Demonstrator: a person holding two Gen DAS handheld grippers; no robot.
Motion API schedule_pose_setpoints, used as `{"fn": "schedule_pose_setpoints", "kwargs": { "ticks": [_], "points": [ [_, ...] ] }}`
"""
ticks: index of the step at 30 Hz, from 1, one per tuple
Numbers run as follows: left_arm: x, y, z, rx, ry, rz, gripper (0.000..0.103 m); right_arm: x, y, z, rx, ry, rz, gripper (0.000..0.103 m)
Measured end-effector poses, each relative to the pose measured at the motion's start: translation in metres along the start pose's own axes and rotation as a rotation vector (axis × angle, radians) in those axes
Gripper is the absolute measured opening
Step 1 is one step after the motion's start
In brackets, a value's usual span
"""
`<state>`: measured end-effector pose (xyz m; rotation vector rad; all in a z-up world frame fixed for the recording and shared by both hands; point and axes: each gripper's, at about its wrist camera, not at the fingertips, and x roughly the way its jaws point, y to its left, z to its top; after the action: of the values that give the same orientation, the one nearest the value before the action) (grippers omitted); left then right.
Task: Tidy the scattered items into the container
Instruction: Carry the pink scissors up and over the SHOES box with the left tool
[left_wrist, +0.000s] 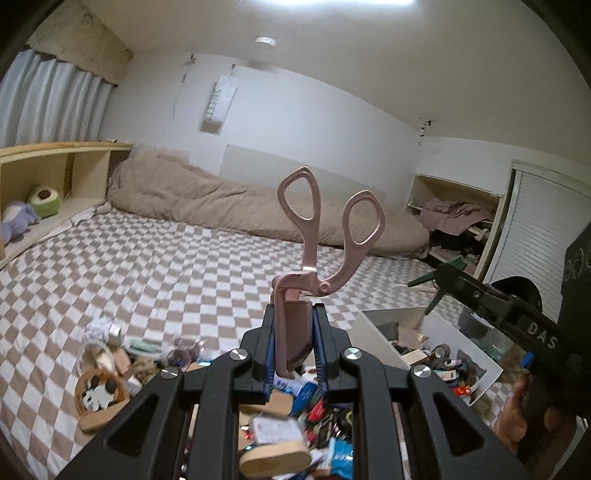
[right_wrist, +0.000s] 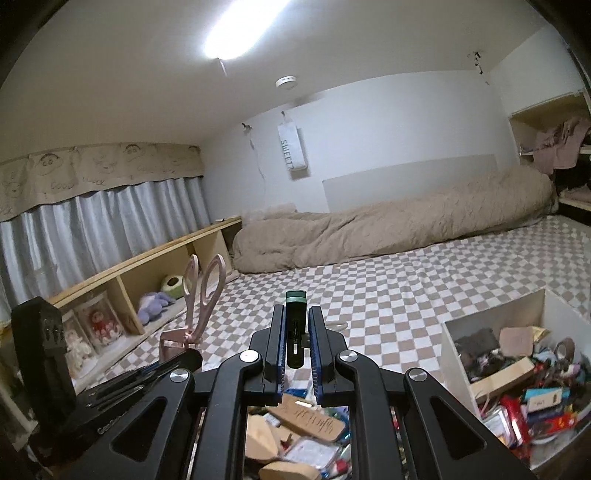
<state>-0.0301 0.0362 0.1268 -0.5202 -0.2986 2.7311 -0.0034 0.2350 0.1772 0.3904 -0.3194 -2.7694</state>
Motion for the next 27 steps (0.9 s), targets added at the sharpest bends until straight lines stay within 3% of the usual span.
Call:
{"fn": "schedule_pose_setpoints", "kwargs": {
  "ticks": [11, 19, 23, 27],
  "points": [
    [0.029, -0.039, 0.017, 0.043, -0.003, -0.063, 0.018, -0.004, -0.027, 0.035, 0.001, -0.070, -0.027, 0.012],
    [0.045, -0.054, 0.013, 0.026, 0.020, -0.089, 0.018, -0.007, -0.056, 0.030, 0.024, -0.067, -0.061, 0.012],
    [0.056, -0.066, 0.010, 0.038, 0.044, -0.101, 0.018, -0.003, -0.079, 0.021, 0.069, -0.042, -0.115, 0.012],
    [0.067, -0.078, 0.009, 0.038, 0.065, -0.129, 0.018, -0.005, -0.113, 0.013, 0.127, -0.030, -0.231, 0.012]
  ]
}}
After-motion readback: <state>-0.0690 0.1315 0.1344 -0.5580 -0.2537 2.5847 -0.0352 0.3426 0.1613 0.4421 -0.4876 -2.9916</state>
